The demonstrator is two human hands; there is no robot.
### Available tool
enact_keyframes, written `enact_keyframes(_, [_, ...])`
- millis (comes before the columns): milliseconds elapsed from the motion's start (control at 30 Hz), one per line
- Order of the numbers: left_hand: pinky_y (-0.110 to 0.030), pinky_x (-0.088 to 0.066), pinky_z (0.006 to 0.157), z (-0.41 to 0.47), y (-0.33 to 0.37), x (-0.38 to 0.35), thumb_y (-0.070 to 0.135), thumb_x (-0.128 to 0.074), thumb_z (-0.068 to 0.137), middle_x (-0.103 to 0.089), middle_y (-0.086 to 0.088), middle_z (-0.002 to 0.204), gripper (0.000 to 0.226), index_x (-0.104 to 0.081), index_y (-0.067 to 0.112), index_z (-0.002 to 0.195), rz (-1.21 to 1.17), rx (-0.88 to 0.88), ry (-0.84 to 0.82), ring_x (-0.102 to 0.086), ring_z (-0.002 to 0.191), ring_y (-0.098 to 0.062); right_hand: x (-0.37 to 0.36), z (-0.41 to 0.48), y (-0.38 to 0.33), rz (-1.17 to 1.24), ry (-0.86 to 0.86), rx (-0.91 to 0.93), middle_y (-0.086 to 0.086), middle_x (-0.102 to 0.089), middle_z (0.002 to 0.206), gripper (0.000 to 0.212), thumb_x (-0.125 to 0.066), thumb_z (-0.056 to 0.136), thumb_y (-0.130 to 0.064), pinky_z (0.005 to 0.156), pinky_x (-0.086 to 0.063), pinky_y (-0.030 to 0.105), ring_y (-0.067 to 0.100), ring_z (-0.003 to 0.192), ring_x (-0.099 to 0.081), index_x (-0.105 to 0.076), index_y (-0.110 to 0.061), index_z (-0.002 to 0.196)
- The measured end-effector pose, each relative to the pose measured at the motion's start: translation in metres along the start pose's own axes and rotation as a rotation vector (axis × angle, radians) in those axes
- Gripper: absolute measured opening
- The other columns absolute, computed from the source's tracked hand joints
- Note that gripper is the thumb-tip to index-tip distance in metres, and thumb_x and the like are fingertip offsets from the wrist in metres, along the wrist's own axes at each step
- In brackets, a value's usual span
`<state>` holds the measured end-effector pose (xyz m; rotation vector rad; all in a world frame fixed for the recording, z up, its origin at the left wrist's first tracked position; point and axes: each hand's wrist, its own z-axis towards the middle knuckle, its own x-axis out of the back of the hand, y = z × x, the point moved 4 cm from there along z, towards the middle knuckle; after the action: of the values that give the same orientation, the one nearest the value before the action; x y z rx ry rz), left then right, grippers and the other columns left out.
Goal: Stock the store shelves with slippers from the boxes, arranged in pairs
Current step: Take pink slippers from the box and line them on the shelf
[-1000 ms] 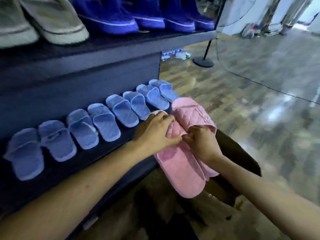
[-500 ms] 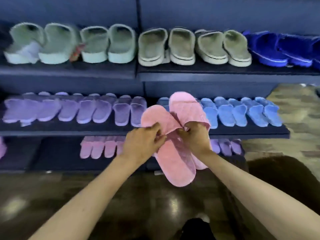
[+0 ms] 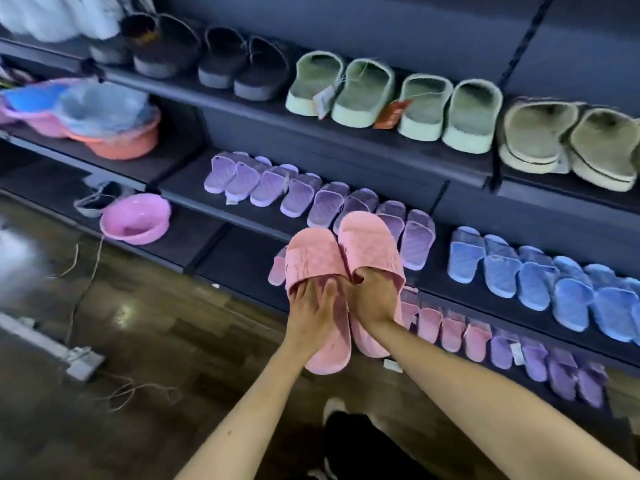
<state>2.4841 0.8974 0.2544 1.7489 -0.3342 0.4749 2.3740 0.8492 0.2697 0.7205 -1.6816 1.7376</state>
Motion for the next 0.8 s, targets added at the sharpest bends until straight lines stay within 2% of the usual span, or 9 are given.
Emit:
enact_keyframes(100, [-0.034, -0.026, 0.112, 0.025, -0.009, 0.016, 0.041, -0.032, 0.097, -0.051, -0.008, 0.136, 0.045, -0.053, 0.013, 0.125, -0.099, 0.03, 0.046, -0.041, 0.129, -0.024, -0.027, 0.021, -0.018, -0.06, -0.051, 0.035, -0.01, -0.028, 0.048, 0.046, -0.054, 0.077, -0.044, 0.05, -0.016, 0.026, 0.009, 0.047, -0.025, -0.026, -0.025, 0.046])
enact_keyframes(200, [-0.032, -0.028, 0.106, 0.063, -0.027, 0.036, 0.054, -0.029, 0.09, -0.06, -0.006, 0.122, 0.055, -0.065, 0.015, 0.104, -0.085, 0.09, 0.042, -0.045, 0.123, -0.025, -0.069, 0.051, -0.026, -0.068, -0.105, 0.054, -0.005, -0.043, 0.052, 0.031, -0.039, 0.068, -0.043, 0.061, -0.025, 0.03, 0.023, 0.063, -0.045, -0.037, -0.021, 0.046])
enact_keyframes(300, [-0.035, -0.027, 0.111, 0.103, -0.051, 0.069, 0.05, -0.037, 0.093, -0.057, -0.002, 0.129, 0.046, -0.066, 0.019, 0.109, -0.046, 0.161, 0.092, -0.042, 0.127, -0.022, -0.114, 0.088, -0.041, -0.031, -0.197, 0.062, 0.005, -0.064, 0.085, 0.056, -0.023, 0.061, -0.061, 0.078, -0.033, 0.032, 0.026, 0.092, -0.057, -0.059, -0.019, 0.075])
enact_keyframes(367, [-0.037, -0.039, 0.106, 0.123, -0.062, 0.095, 0.051, -0.04, 0.092, -0.061, 0.0, 0.122, 0.045, -0.066, 0.019, 0.109, -0.03, 0.165, 0.098, -0.05, 0.117, -0.019, -0.138, 0.109, -0.057, -0.033, -0.277, 0.047, -0.004, -0.055, 0.076, 0.046, -0.027, 0.064, -0.064, 0.075, -0.024, 0.027, 0.024, 0.088, -0.055, -0.049, -0.024, 0.072])
enact_keyframes(433, [-0.027, -0.046, 0.093, 0.138, -0.069, 0.124, 0.042, -0.046, 0.093, -0.061, 0.003, 0.108, 0.037, -0.065, 0.015, 0.109, -0.046, 0.177, 0.104, -0.051, 0.098, -0.011, -0.155, 0.123, -0.082, -0.063, -0.342, 0.087, -0.011, -0.045, 0.069, 0.026, -0.039, 0.07, -0.053, 0.067, -0.017, 0.023, 0.017, 0.079, -0.047, -0.032, -0.029, 0.061])
enact_keyframes(500, [-0.021, -0.047, 0.081, 0.154, -0.074, 0.154, 0.034, -0.048, 0.094, -0.06, 0.005, 0.097, 0.032, -0.066, 0.01, 0.105, -0.03, 0.186, 0.144, -0.051, 0.088, -0.008, -0.175, 0.137, -0.105, -0.072, -0.391, 0.131, -0.012, -0.043, 0.07, 0.029, -0.047, 0.076, -0.048, 0.068, -0.019, 0.025, 0.015, 0.08, -0.045, -0.028, -0.031, 0.061])
enact_keyframes(567, [-0.027, -0.049, 0.08, 0.175, -0.084, 0.18, 0.031, -0.05, 0.094, -0.064, 0.001, 0.098, 0.03, -0.067, 0.009, 0.105, 0.012, 0.188, 0.182, -0.058, 0.09, -0.015, -0.192, 0.153, -0.123, -0.057, -0.397, 0.151, -0.014, -0.037, 0.062, 0.034, -0.043, 0.075, -0.055, 0.072, -0.029, 0.029, 0.016, 0.077, -0.045, -0.029, -0.029, 0.058])
enact_keyframes(667, [-0.029, -0.048, 0.085, 0.203, -0.103, 0.209, 0.028, -0.057, 0.091, -0.061, -0.008, 0.118, 0.037, -0.057, 0.01, 0.123, 0.079, 0.257, 0.196, -0.058, 0.108, -0.026, -0.208, 0.176, -0.143, -0.128, -0.357, 0.168, -0.008, -0.042, 0.06, 0.044, -0.019, 0.066, -0.063, 0.086, -0.028, 0.039, 0.02, 0.078, -0.05, -0.034, -0.022, 0.059])
enact_keyframes(800, [-0.034, -0.043, 0.097, 0.234, -0.123, 0.233, 0.024, -0.064, 0.085, -0.057, -0.012, 0.127, 0.047, -0.052, 0.007, 0.127, 0.147, 0.243, 0.2, -0.052, 0.117, -0.028, -0.234, 0.193, -0.166, -0.189, -0.341, 0.187, -0.002, -0.053, 0.078, 0.033, -0.042, 0.094, -0.04, 0.082, -0.023, 0.034, 0.023, 0.093, -0.057, -0.038, -0.022, 0.067])
